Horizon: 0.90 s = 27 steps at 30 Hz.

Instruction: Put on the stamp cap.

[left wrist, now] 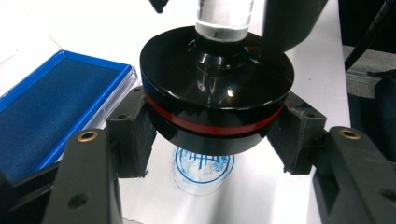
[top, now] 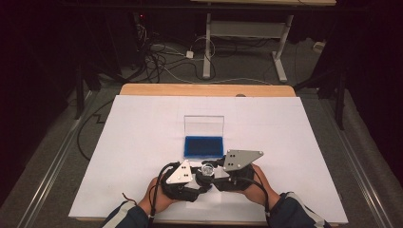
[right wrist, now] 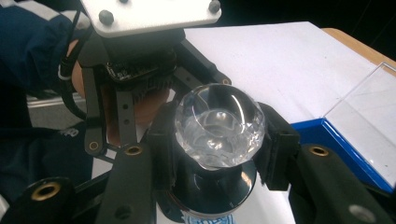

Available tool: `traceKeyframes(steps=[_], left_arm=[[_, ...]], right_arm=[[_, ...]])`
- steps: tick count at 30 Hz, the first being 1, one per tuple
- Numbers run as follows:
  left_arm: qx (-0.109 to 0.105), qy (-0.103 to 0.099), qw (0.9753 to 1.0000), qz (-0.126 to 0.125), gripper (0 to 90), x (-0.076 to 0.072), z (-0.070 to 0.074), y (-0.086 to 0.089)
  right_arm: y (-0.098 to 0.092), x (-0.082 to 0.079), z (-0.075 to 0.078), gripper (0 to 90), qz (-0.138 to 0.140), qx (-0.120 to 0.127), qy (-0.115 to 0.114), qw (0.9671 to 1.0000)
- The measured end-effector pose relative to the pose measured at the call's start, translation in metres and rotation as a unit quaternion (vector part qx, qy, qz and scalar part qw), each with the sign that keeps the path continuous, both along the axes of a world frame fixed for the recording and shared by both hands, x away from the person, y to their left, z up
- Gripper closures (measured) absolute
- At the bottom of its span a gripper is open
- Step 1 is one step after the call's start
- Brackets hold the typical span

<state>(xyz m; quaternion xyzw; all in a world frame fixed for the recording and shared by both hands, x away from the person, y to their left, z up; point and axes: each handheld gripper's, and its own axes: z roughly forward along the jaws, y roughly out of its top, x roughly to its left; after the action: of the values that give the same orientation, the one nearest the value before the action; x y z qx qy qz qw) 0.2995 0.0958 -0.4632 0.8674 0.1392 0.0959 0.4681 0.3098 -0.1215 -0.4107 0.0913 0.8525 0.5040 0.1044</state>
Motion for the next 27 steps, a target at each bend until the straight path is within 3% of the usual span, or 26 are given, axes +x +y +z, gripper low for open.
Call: traceKeyframes(steps=[9,16,27], left_arm=[[0.005,-0.006,1.0,0.004,36.5,-0.0001,0.0005,0.0006],[-0.004,-0.008,0.9999,0.012,36.5,-0.0001,0.0017,0.0032],[-0.003,-0.012,0.9999,0.011,36.5,-0.0002,0.0025,0.0043]], right_arm=[[0.0002,-0.0011,-0.0002,56.7,0.0,-0.002,-0.008,1.0],[-0.0008,-0.0009,-0.0023,56.7,-0.007,0.014,-0.01,0.9998],[-0.0039,0.0037,-0.0021,56.7,-0.004,0.023,0.014,0.9996]])
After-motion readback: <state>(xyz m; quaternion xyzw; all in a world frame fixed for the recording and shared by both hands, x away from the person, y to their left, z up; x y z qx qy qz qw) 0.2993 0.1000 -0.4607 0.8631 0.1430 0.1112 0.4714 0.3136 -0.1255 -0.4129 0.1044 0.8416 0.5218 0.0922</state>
